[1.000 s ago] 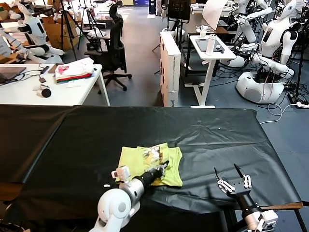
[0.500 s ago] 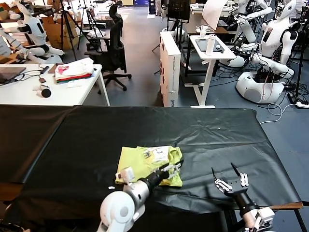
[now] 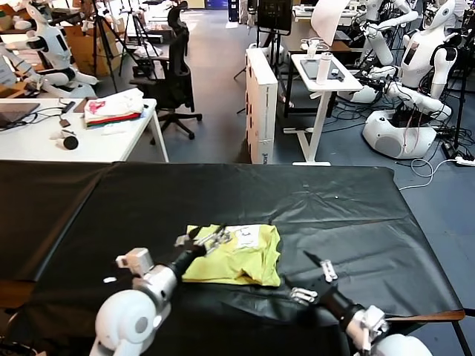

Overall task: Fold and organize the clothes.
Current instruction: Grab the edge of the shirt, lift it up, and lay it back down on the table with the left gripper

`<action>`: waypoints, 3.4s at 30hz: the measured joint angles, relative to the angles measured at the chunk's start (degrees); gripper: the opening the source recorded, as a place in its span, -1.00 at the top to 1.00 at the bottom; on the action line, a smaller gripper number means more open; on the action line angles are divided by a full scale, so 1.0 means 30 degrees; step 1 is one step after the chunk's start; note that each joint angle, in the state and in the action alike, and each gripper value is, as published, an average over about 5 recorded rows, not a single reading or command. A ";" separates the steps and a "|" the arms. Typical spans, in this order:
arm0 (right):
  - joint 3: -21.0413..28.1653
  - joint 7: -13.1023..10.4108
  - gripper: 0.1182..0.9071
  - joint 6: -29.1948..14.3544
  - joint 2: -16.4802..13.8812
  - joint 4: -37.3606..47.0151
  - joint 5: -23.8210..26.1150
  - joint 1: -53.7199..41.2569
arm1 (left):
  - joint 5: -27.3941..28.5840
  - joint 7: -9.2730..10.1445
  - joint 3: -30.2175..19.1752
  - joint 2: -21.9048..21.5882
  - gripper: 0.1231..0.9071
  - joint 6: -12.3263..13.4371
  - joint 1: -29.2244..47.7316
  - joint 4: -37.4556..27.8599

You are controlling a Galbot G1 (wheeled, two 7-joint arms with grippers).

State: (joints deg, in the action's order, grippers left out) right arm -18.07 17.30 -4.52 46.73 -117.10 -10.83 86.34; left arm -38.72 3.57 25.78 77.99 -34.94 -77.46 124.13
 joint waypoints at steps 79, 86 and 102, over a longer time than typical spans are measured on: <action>-0.4777 -0.0928 -1.00 -0.3201 0.0520 -0.1725 -0.2926 0.4719 | 0.2241 -0.2499 0.1254 0.0625 -1.00 0.6199 -0.1505 -0.5054; -0.4889 -0.0922 -1.00 -0.3063 0.0566 -0.1809 -0.2886 0.4793 | 0.1918 -0.2632 0.1219 0.0753 -1.00 0.6560 -0.1606 -0.5310; -0.4647 -0.0896 -1.00 -0.2995 0.0717 -0.1669 -0.2630 0.4570 | 0.1456 -0.2680 0.1085 0.1374 0.33 0.6560 -0.1899 -0.4901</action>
State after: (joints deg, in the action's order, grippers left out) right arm -32.02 14.61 -13.51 48.88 -122.11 -18.72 100.05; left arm -34.35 -4.47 29.03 82.11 -15.26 -83.15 109.42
